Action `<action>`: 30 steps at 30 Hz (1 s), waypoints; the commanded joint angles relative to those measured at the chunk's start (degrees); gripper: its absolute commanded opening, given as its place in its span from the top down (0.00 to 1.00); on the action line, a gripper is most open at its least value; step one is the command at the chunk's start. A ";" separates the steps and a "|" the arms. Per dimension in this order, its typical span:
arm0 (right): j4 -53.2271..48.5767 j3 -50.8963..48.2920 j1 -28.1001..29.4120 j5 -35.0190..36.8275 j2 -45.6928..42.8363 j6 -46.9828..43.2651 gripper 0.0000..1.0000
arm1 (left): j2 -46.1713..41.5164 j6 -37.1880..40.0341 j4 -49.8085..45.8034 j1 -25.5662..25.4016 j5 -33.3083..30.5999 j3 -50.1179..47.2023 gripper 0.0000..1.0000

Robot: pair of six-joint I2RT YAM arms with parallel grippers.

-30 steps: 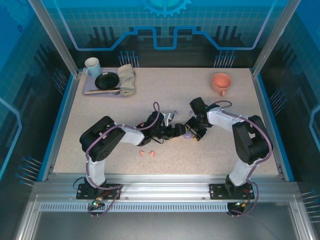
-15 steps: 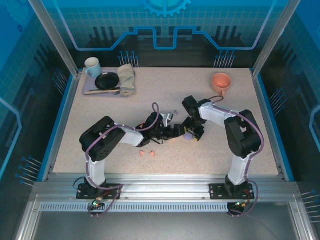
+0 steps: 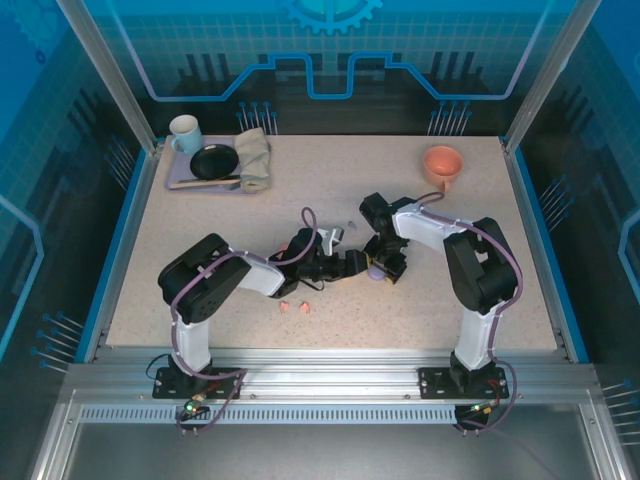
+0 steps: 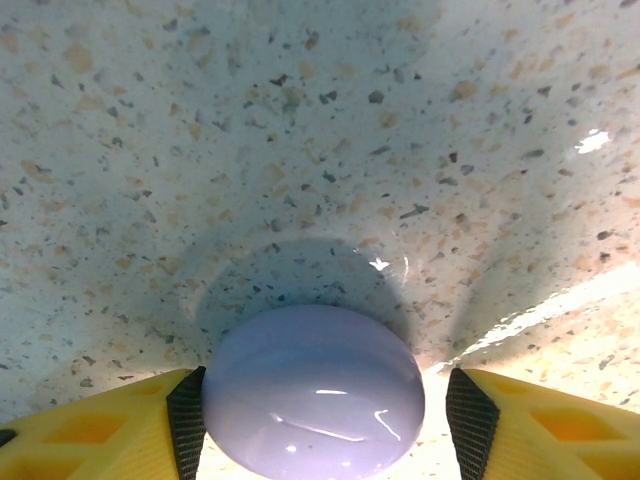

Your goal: Insert the wireless bluetooth earbuds into the charging case

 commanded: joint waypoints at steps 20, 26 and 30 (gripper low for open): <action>3.51 -4.18 1.04 1.49 -2.57 17.55 0.32 | -3.21 -0.08 0.54 -0.55 0.86 -1.47 0.15; 3.08 -3.94 0.90 2.21 -1.66 18.46 0.35 | -2.86 0.00 0.68 -0.57 0.86 -1.54 0.15; 3.16 -3.46 0.86 2.02 -0.83 18.06 0.43 | -2.76 0.09 0.61 -0.55 0.86 -1.54 0.15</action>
